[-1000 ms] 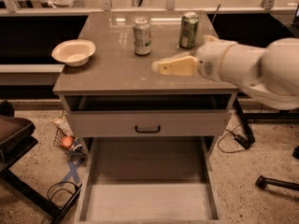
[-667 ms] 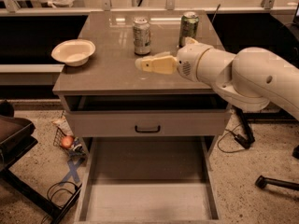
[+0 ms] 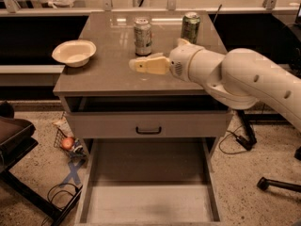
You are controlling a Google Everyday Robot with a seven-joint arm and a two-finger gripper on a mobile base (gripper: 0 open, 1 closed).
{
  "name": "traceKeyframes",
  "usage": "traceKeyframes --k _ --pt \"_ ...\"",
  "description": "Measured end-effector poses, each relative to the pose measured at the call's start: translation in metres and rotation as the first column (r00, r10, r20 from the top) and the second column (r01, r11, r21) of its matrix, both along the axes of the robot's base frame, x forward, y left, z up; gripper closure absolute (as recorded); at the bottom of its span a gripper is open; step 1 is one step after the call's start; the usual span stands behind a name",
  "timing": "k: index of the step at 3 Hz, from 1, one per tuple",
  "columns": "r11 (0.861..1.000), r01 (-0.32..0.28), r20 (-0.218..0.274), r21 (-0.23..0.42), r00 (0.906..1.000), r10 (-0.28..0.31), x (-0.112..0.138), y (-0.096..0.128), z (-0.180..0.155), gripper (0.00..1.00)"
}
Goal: Place 7up can into middle drawer
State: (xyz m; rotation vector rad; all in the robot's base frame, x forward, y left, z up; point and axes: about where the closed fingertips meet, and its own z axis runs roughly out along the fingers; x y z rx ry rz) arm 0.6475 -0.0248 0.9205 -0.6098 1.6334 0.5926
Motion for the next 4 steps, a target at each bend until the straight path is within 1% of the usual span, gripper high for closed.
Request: traceKeyframes --k 1,2,3,4 --pt "0.999 -0.04 0.018 0.017 0.9991 0.039 0.03 0.025 -0.014 0.0" --pt "0.997 -0.078 0.038 0.012 0.9963 0.077 0.06 0.048 -0.025 0.0" --pt "0.991 -0.118 0.101 -0.063 0.9872 0.124 0.128 0.073 -0.014 0.0" --pt "0.993 -0.115 0.115 -0.024 0.9864 0.117 0.157 0.072 -0.013 0.0"
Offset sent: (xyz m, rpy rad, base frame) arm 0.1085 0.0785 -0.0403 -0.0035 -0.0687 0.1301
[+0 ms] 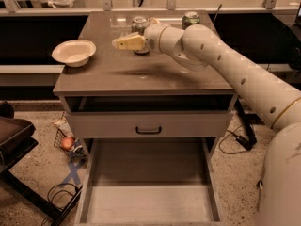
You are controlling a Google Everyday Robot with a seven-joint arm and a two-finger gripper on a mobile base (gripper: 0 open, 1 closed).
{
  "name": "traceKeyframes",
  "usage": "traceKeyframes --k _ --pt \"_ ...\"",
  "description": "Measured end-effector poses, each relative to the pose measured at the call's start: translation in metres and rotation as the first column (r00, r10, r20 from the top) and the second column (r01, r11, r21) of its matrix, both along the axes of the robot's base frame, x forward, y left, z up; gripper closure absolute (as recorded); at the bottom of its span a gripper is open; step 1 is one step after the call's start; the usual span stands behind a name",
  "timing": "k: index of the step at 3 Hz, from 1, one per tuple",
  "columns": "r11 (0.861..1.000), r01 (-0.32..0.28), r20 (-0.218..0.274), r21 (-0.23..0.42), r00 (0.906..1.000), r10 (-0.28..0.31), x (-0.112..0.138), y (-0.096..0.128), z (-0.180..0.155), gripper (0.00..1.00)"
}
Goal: Place 7up can into middle drawer
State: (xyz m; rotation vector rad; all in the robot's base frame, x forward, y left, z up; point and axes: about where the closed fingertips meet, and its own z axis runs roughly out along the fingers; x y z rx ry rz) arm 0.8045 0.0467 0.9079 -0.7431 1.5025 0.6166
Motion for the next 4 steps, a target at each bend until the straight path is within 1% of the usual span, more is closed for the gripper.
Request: traceKeyframes --k 1,2,3,4 --pt "1.0 0.002 -0.004 0.008 1.0 -0.002 0.004 0.002 -0.001 0.0" --pt "0.999 0.008 -0.017 0.032 0.9998 -0.008 0.015 0.007 -0.004 0.0" --pt "0.999 0.003 -0.038 0.035 0.9993 -0.002 0.03 0.014 -0.008 0.18" --pt "0.999 0.002 -0.039 0.034 0.9992 -0.001 0.031 0.016 -0.009 0.41"
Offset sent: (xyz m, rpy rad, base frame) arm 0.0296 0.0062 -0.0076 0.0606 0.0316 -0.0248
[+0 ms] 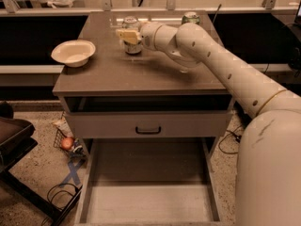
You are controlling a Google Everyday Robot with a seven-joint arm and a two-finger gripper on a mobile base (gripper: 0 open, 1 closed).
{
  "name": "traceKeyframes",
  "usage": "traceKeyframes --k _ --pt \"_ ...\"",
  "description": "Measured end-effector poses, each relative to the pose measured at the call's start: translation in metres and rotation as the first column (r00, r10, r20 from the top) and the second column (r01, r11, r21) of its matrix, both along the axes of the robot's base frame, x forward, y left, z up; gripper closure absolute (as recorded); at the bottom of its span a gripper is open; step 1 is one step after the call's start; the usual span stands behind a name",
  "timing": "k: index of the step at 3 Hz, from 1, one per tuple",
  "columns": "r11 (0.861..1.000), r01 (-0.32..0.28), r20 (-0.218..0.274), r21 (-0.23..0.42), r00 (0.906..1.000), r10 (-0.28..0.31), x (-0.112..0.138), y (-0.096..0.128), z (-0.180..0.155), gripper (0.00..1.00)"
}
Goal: Place 7up can into middle drawer
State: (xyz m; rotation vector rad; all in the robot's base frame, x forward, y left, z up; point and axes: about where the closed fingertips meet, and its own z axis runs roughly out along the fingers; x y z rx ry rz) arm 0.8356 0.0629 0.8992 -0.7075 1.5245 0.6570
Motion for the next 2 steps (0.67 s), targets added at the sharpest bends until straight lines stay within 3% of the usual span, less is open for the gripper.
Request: traceKeyframes --k 2 --pt "1.0 -0.008 -0.002 0.001 1.0 0.008 -0.0007 0.0062 -0.0008 0.87"
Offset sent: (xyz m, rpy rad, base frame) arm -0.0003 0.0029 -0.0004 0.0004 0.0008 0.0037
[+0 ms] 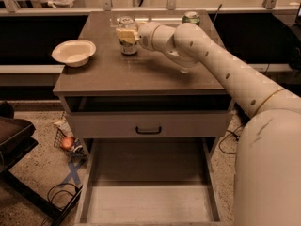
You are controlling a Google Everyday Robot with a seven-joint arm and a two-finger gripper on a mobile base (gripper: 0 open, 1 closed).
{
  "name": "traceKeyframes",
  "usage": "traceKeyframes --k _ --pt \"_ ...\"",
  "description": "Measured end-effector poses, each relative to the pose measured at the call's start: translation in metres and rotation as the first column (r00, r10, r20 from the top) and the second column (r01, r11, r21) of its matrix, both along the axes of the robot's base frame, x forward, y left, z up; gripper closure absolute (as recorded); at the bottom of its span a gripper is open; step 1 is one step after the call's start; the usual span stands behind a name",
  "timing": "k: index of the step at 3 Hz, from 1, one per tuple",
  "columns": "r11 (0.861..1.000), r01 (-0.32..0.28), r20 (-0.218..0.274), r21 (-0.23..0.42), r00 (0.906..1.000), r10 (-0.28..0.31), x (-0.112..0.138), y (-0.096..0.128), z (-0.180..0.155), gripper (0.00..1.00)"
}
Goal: Place 7up can into middle drawer
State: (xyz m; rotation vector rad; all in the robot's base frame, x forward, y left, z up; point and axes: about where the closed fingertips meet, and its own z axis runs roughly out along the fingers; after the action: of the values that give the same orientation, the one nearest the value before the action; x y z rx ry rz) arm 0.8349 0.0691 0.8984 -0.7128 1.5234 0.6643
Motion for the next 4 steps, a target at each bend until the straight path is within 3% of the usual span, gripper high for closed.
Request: traceKeyframes --k 1,2,3,4 --pt "1.0 -0.003 -0.001 0.0 1.0 0.003 0.0 0.003 0.0 1.0" --pt "0.999 -0.02 0.031 -0.046 0.9993 0.021 -0.007 0.008 0.035 1.0" --pt "0.995 -0.023 0.062 -0.102 0.9976 0.029 -0.035 -0.007 0.074 1.0" --pt "0.989 -0.031 0.078 -0.143 0.9961 0.043 -0.086 -0.032 0.103 1.0"
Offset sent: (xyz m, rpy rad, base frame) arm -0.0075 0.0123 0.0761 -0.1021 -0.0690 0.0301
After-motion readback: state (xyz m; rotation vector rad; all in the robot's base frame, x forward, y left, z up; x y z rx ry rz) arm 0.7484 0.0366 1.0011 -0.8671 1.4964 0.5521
